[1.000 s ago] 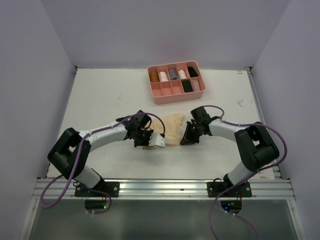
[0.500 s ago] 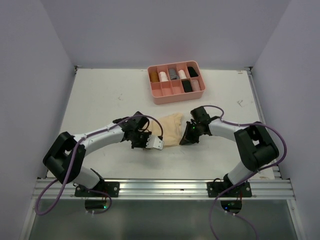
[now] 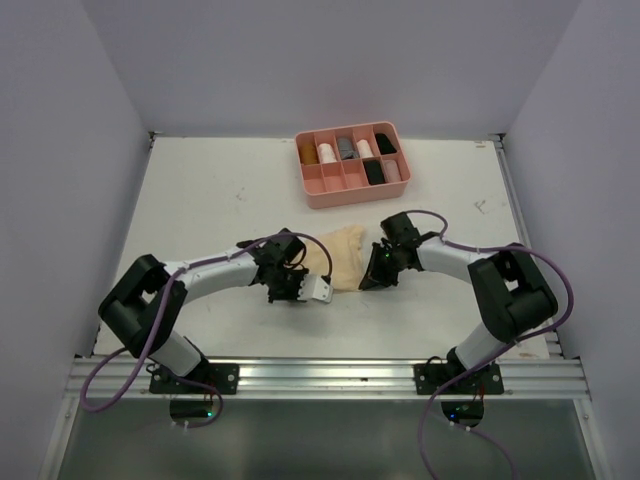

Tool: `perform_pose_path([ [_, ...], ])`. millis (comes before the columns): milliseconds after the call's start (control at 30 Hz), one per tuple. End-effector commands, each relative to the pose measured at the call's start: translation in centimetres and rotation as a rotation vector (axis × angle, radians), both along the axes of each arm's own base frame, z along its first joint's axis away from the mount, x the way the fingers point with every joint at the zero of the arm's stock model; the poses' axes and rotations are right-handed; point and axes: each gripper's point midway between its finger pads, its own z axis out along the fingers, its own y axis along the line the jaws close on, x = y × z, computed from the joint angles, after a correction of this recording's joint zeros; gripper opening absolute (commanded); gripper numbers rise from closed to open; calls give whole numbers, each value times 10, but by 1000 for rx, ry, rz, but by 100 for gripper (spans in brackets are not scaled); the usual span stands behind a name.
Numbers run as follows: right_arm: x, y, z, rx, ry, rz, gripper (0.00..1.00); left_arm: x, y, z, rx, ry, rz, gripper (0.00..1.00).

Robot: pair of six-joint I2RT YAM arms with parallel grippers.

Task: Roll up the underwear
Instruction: Fold the underwear

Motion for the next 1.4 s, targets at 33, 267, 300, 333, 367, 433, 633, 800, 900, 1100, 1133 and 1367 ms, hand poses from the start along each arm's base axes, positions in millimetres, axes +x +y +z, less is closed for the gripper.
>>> perform_pose_path([
  [33,3,-16,9,-98,-48,2,14,-9,0,-13,15,54,23,0],
  [267,25,-11,70,-58,-183,-10,22,-18,3,-7,7,69,13,21],
  [300,29,-10,76,-50,-196,-12,22,-18,4,-6,8,70,11,24],
  [333,30,-9,78,-42,-200,-10,22,-18,4,-4,5,68,9,26],
  [367,30,-7,80,-39,-204,-5,22,-17,4,1,-2,58,9,34],
  [433,34,-2,87,-15,-222,5,22,-15,2,8,-16,43,17,41],
  [633,59,18,115,78,-316,14,22,6,-14,71,-163,-44,98,61],
  [800,88,42,134,162,-377,42,23,38,-23,134,-336,-100,308,63],
  [900,105,56,133,207,-379,17,24,90,-15,165,-463,-141,682,41],
  [1100,148,81,128,276,-417,-18,24,123,-28,177,-618,225,785,2],
  [1133,153,84,124,280,-415,-20,24,125,-24,166,-642,309,810,0],
  [1367,172,102,99,341,-378,-36,22,120,-38,136,-723,560,822,0],
])
